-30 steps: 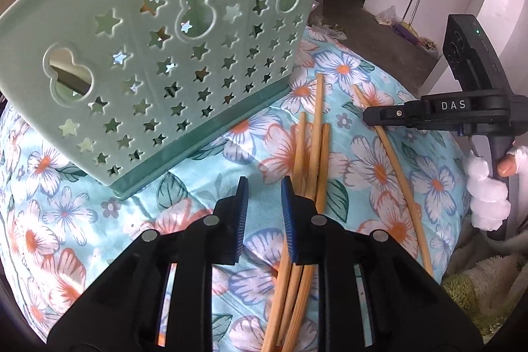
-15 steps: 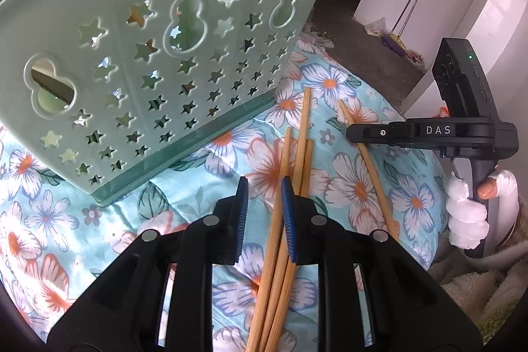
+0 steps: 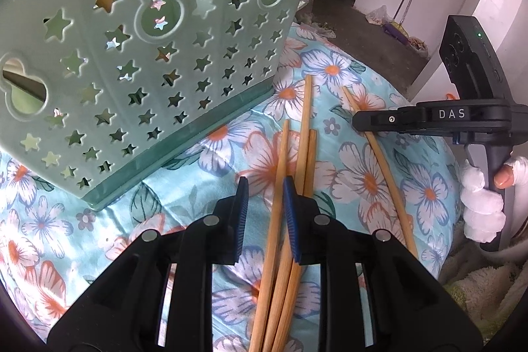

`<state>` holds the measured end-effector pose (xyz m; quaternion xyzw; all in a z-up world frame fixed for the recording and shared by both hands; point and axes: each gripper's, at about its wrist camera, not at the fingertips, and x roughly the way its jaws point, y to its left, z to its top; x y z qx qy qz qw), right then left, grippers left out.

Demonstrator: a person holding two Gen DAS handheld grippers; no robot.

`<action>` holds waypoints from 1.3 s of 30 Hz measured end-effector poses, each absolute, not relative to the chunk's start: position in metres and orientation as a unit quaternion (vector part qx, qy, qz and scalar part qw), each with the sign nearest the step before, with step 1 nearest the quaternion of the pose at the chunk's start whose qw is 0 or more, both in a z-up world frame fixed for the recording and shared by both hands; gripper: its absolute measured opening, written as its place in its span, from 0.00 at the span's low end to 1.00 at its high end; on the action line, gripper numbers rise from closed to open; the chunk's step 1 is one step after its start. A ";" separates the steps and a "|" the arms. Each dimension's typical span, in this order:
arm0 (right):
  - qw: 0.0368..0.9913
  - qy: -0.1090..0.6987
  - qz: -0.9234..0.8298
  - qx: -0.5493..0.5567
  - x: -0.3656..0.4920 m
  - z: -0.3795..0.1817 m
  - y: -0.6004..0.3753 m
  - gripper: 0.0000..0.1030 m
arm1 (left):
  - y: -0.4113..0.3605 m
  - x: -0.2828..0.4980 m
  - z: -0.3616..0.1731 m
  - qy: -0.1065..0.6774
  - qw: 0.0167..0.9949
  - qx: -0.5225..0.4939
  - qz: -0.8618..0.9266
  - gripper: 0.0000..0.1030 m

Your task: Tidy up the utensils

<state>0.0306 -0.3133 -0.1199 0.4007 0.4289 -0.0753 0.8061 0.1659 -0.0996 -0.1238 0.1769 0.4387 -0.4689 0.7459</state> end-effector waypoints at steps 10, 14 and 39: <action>0.806 0.430 -0.076 0.399 0.031 -0.120 -0.313 0.11 | -0.118 0.155 -0.133 0.415 0.754 0.231 -0.454 0.13; 0.806 0.430 -0.077 0.399 0.031 -0.121 -0.313 0.11 | -0.118 0.158 -0.131 0.417 0.756 0.233 -0.447 0.11; 0.804 0.446 -0.091 0.382 0.042 -0.117 -0.308 0.11 | -0.162 0.185 -0.131 0.424 0.743 0.252 -0.452 0.06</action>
